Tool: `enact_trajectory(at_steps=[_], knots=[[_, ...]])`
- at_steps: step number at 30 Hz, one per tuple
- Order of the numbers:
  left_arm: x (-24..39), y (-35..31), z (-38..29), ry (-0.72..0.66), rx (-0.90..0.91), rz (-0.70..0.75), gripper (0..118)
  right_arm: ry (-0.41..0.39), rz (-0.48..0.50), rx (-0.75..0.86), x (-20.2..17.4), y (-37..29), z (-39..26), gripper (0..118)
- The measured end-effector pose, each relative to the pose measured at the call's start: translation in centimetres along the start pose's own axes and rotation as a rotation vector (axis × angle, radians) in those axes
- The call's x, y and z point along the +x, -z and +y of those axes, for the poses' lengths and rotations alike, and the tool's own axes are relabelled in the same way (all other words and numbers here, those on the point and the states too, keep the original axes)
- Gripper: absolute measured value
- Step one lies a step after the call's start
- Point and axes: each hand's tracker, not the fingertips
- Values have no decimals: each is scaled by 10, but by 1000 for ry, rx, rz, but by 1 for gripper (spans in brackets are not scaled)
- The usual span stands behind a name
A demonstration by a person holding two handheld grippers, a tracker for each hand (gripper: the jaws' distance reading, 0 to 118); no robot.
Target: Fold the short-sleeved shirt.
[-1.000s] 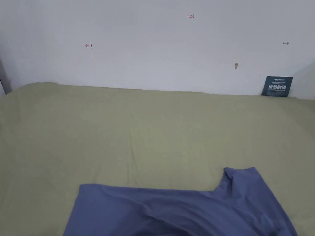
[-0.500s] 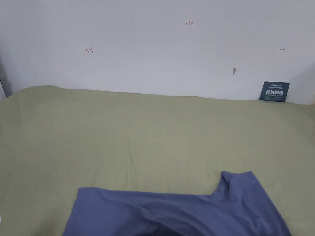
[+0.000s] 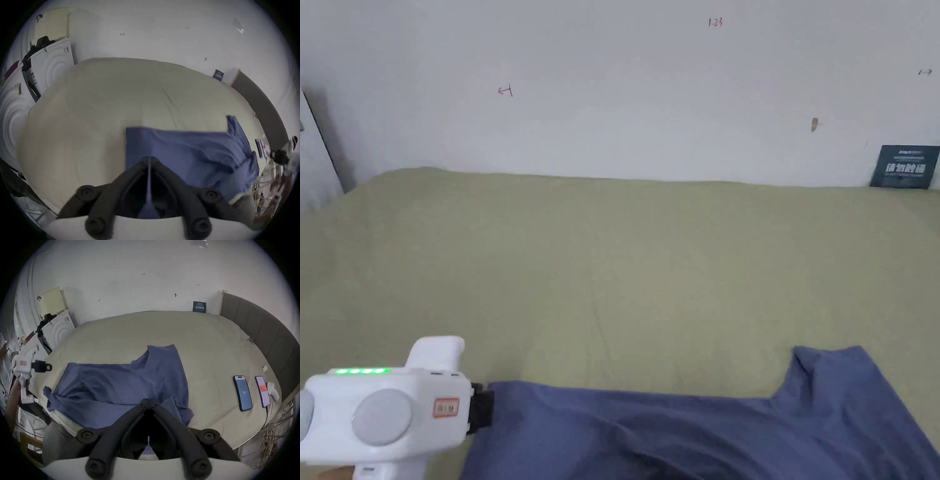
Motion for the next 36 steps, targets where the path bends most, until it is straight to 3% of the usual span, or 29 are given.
enact_trajectory(at_steps=[1,2,9,11,12,13,14,16,17,20,23,25,27,28,29,32,36], knots=[[3,14,15,0,-17,2,95,2,0,-2,2,2,1,0],[2,30,25,-3,-38,15,104,6,-2,-3,4,5,2,0],[0,141,29,30,-306,90,97,55,-31,-29,28,32,16,0],[3,128,25,64,-202,101,88,72,-30,-45,38,46,28,0],[11,114,28,67,-174,124,74,75,-36,-64,43,58,39,1],[17,105,32,76,-158,113,26,72,-48,-79,47,67,46,10],[16,100,33,60,-146,51,5,63,-66,-103,53,82,57,31],[18,93,36,53,-135,51,5,41,-88,-156,64,118,75,94],[18,90,35,72,-134,58,5,24,-91,-171,69,137,82,100],[17,93,39,90,-134,47,5,-2,-138,-294,85,201,94,94],[15,96,33,57,-145,30,5,42,-143,-395,91,242,91,93],[12,97,34,52,-154,24,5,65,-154,-446,86,246,91,83],[11,99,32,59,-158,17,5,7,-172,-432,81,243,91,74],[11,100,32,60,-162,11,5,7,-174,-429,80,243,93,48],[8,101,29,59,-163,7,5,-6,-197,-426,79,238,96,4],[8,95,33,35,-159,-8,5,28,-165,-368,75,222,105,0],[12,67,53,61,-108,-42,5,-18,-108,-224,54,175,130,0]])
